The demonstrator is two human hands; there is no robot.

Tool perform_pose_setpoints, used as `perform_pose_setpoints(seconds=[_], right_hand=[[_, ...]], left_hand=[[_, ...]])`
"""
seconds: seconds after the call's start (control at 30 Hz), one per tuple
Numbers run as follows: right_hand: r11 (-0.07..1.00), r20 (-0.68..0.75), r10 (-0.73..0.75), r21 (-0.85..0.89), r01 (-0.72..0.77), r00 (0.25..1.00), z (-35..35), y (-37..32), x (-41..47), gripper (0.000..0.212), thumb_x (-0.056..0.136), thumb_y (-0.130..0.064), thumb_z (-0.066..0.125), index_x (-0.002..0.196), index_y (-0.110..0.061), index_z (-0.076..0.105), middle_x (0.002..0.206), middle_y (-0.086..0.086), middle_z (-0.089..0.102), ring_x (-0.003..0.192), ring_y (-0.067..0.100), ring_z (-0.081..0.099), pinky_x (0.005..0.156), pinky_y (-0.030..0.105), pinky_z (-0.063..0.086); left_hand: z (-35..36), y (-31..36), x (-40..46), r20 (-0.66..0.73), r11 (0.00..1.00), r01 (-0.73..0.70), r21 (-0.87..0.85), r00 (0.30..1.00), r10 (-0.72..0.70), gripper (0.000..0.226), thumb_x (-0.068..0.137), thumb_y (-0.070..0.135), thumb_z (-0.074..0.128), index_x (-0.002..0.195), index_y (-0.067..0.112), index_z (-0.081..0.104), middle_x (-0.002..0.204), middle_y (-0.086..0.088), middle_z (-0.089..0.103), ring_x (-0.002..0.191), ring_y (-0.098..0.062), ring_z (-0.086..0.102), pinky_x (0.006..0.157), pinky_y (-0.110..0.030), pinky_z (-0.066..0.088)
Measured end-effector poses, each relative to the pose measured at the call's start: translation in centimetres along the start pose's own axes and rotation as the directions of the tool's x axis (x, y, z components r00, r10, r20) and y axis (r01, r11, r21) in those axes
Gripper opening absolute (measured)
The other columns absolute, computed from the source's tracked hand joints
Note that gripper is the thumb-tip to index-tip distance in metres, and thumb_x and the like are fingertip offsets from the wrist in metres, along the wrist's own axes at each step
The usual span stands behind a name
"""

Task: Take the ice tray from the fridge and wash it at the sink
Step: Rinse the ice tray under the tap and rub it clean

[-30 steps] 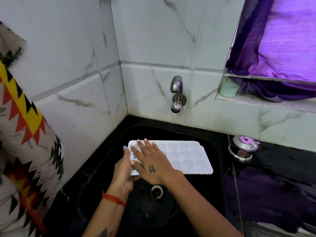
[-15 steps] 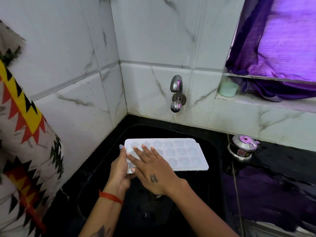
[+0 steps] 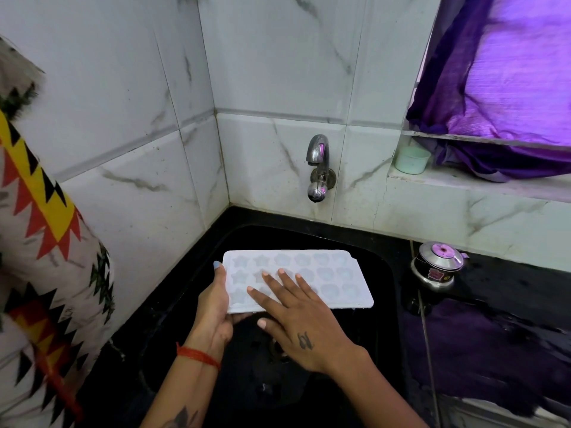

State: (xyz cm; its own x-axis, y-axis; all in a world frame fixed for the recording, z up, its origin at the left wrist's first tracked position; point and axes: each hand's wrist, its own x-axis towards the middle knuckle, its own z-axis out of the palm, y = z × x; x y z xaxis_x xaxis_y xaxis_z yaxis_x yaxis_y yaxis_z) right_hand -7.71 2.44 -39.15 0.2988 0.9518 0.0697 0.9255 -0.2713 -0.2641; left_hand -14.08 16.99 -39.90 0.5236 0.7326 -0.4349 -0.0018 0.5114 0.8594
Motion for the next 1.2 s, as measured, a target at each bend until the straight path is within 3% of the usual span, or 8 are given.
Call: perform_pose_setpoints(seconds=[0.2, 0.4, 0.6, 0.77, 0.93, 1.07, 1.2], right_hand=[[0.998, -0.035, 0.063, -0.011, -0.064, 0.997, 0.0, 1.3, -1.0, 0.068, 0.085, -0.062, -0.005, 0.149, -0.041, 0.004, 0.158, -0.008, -0.007, 0.144, 0.013, -0.019, 0.116, 0.031, -0.017], [0.988, -0.064, 0.154, 0.009, -0.154, 0.986, -0.2, 2.7, -1.9, 0.068, 0.084, -0.063, -0.004, 0.148, -0.042, 0.002, 0.157, -0.011, -0.008, 0.144, 0.01, -0.02, 0.115, 0.03, -0.018], [0.964, -0.092, 0.264, 0.035, -0.262, 0.96, -0.4, 4.5, -2.4, 0.071, 0.081, -0.066, -0.006, 0.148, -0.041, 0.001, 0.155, -0.014, -0.01, 0.144, 0.009, -0.019, 0.116, 0.03, -0.017], [0.935, -0.102, 0.355, 0.037, -0.353, 0.929, -0.4, 5.9, -2.4, 0.099, 0.064, -0.078, -0.027, 0.149, -0.035, 0.0, 0.157, -0.011, -0.009, 0.14, 0.006, -0.022, 0.113, 0.028, -0.02], [0.906, -0.079, 0.423, 0.038, -0.422, 0.902, -1.0, 6.7, -2.1, 0.118, 0.051, -0.081, -0.034, 0.15, -0.022, -0.007, 0.157, -0.006, -0.013, 0.138, 0.003, -0.023, 0.114, 0.03, -0.018], [0.896, -0.059, 0.443, 0.021, -0.443, 0.894, -1.5, 6.7, -1.6, 0.111, 0.059, -0.079, -0.025, 0.149, -0.016, -0.01, 0.157, -0.003, -0.016, 0.14, 0.006, -0.022, 0.113, 0.031, -0.019], [0.87, -0.012, 0.493, 0.022, -0.492, 0.87, -2.5, 7.0, -1.2, 0.081, 0.089, -0.065, 0.007, 0.15, -0.015, -0.008, 0.158, 0.0, -0.015, 0.143, 0.012, -0.02, 0.114, 0.033, -0.017]], left_hand=[[0.4, 0.2, -0.4, -0.029, 1.0, -0.014, 0.002, 0.999, 0.014, 0.049, 0.092, 0.058, 0.039, 0.092, 0.016, 0.064, 0.085, -0.009, 0.07, 0.076, -0.026, 0.067, 0.061, -0.038, 0.054], [0.3, 0.3, -0.4, -0.04, 0.999, -0.028, 0.019, 0.999, 0.029, 0.048, 0.093, 0.057, 0.038, 0.088, 0.017, 0.064, 0.08, -0.007, 0.069, 0.073, -0.025, 0.067, 0.054, -0.033, 0.054], [0.1, 0.3, -0.4, -0.038, 1.0, -0.025, 0.015, 0.999, 0.026, 0.048, 0.093, 0.056, 0.04, 0.09, 0.015, 0.064, 0.083, -0.008, 0.07, 0.075, -0.026, 0.067, 0.061, -0.038, 0.056], [0.2, 0.4, -0.4, -0.035, 1.0, -0.023, 0.007, 0.999, 0.023, 0.047, 0.093, 0.056, 0.04, 0.09, 0.015, 0.064, 0.083, -0.009, 0.07, 0.075, -0.026, 0.067, 0.062, -0.04, 0.056], [0.2, 0.3, -0.4, -0.034, 1.0, -0.019, 0.013, 0.999, 0.02, 0.047, 0.093, 0.056, 0.04, 0.089, 0.016, 0.064, 0.081, -0.008, 0.07, 0.074, -0.025, 0.068, 0.061, -0.039, 0.056], [0.3, 0.3, -0.4, -0.038, 1.0, -0.019, 0.02, 0.999, 0.02, 0.048, 0.093, 0.056, 0.04, 0.088, 0.015, 0.064, 0.078, -0.007, 0.071, 0.073, -0.025, 0.068, 0.063, -0.04, 0.055], [0.4, 0.3, -0.6, -0.031, 0.999, -0.023, 0.03, 0.999, 0.024, 0.049, 0.093, 0.057, 0.039, 0.088, 0.015, 0.065, 0.08, -0.008, 0.071, 0.075, -0.025, 0.068, 0.063, -0.04, 0.055]])
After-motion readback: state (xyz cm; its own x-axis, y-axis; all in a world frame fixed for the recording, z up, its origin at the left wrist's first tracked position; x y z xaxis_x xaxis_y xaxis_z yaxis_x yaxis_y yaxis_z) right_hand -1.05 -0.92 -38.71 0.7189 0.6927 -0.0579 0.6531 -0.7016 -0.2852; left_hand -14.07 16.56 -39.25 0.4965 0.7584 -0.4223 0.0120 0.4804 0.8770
